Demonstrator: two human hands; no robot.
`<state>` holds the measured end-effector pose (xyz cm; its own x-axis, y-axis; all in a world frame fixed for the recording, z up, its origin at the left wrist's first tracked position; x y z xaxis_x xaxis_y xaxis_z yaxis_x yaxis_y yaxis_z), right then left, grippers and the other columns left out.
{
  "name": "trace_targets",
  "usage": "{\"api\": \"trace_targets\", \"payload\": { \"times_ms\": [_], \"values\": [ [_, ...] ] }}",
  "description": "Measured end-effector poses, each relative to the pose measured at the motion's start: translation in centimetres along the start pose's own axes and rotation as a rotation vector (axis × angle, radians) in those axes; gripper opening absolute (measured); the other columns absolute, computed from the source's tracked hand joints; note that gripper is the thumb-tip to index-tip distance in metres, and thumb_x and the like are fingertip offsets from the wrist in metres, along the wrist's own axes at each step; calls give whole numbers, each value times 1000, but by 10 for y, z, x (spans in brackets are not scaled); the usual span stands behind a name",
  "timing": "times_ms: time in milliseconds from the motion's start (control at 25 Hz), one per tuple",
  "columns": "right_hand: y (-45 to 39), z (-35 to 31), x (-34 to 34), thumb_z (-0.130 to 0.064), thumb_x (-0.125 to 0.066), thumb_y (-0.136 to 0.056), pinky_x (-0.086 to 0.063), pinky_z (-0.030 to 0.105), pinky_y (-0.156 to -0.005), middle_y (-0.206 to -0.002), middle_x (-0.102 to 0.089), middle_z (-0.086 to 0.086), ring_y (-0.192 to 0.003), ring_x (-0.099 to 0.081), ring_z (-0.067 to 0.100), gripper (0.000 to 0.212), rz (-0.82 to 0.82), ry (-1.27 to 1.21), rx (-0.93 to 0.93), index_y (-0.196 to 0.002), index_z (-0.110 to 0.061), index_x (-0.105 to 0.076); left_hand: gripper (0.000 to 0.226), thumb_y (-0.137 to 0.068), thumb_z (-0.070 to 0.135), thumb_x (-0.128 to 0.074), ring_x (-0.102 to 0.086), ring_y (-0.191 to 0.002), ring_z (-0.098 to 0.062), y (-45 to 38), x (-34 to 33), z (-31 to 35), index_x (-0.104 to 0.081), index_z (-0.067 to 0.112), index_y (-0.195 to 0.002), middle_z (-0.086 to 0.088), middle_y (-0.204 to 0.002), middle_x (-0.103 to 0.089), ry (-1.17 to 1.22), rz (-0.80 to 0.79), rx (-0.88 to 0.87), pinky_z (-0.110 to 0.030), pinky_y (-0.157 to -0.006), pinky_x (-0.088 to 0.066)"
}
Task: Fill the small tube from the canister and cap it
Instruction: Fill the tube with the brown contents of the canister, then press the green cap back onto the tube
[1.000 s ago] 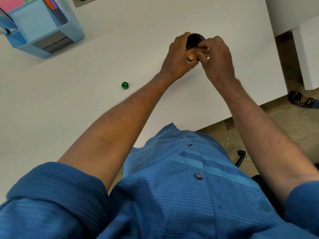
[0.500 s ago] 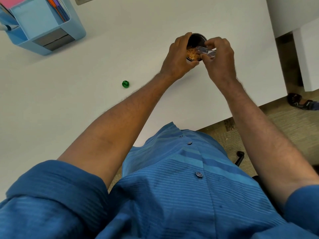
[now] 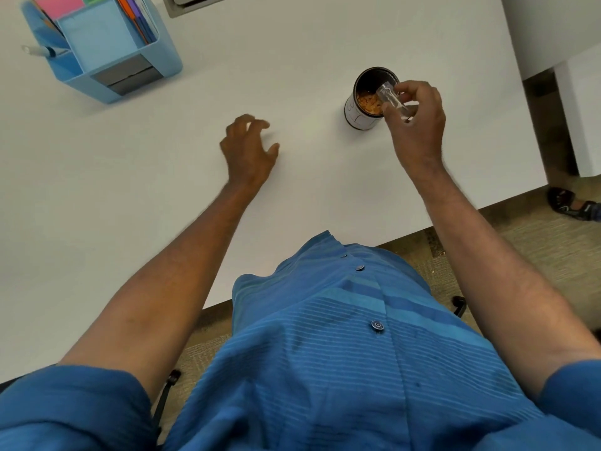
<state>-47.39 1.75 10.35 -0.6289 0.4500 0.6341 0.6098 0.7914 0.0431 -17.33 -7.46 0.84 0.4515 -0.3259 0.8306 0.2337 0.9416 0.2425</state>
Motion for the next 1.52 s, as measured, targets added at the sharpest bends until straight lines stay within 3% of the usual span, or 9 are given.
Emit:
{"api": "trace_targets", "payload": {
  "times_ms": [240,400,480,600,760,1000,1200,1520],
  "values": [
    [45,-15,-35,-15,-72,-88,-47,10,-73,-111,-59,1,-87,-58,7,29,-103,-42,52,-117,-14,-66,32,-92,14,-72,-56,-116,-31,18,-3,-45,-67,13,-124,-16,-127,-52,102,-63,117,-40,-96,-54],
    [68,-23,-55,-13,-73,-88,-45,8,-69,-110,-60,2,-81,-58,4,30,-168,-68,25,-117,-14,-67,19,-93,14,-68,-63,-99,-24,16,2,-44,-70,15,-112,-11,-120,-62,207,-83,197,-29,-83,-48],
    [77,-28,-64,-15,-73,-88,-45,7,-68,-111,-61,4,-80,-56,-1,29,-199,-68,22,-116,-16,-67,19,-90,20,-73,-70,-96,-22,14,8,-48,-73,18,-109,-5,-113,-71,400,-64,319,-33,-84,-56],
    [92,-36,-78,-17,-73,-89,-45,7,-69,-112,-62,3,-80,-56,-5,27,-249,-73,24,-116,-19,-68,20,-90,22,-78,-74,-77,-20,27,13,-46,-69,15,-106,-4,-100,-77,912,-123,538,-30,-71,-58],
    [112,-52,-101,-16,-74,-89,-45,5,-71,-113,-61,1,-89,-57,-2,28,-344,-64,71,-116,-17,-68,17,-95,23,-75,-78,-84,-22,49,21,-28,-65,10,-98,-10,-104,-76,1305,-196,592,-29,-73,-61],
    [131,-76,-125,-15,-74,-90,-45,4,-73,-113,-61,4,-93,-57,-1,27,-390,-47,158,-117,-16,-67,16,-96,22,-74,-78,-89,-23,77,33,-31,-69,8,-94,-14,-107,-78,1378,-241,565,-31,-79,-62],
    [153,-89,-139,-15,-75,-90,-46,3,-74,-113,-61,4,-93,-59,4,29,-417,-54,174,-118,-16,-68,15,-95,18,-75,-78,-84,-23,93,47,-50,-69,5,-89,-12,-97,-79,1415,-173,590,-31,-79,-63],
    [192,-109,-173,-13,-75,-90,-50,9,-77,-113,-59,1,-95,-60,2,31,-337,-143,198,-120,-12,-64,10,-97,16,-73,-75,-88,-21,114,65,-77,-75,9,-103,-8,-99,-79,1441,-100,584,-32,-85,-62]
  ]
}}
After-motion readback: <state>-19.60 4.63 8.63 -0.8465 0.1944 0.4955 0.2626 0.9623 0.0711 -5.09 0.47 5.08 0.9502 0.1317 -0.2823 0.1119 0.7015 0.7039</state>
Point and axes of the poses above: each hand's wrist, its own y-axis away from the middle knuckle, its own x-axis out of the back of the hand, z = x × y, the point moved 6 cm from there along -y, towards the middle knuckle
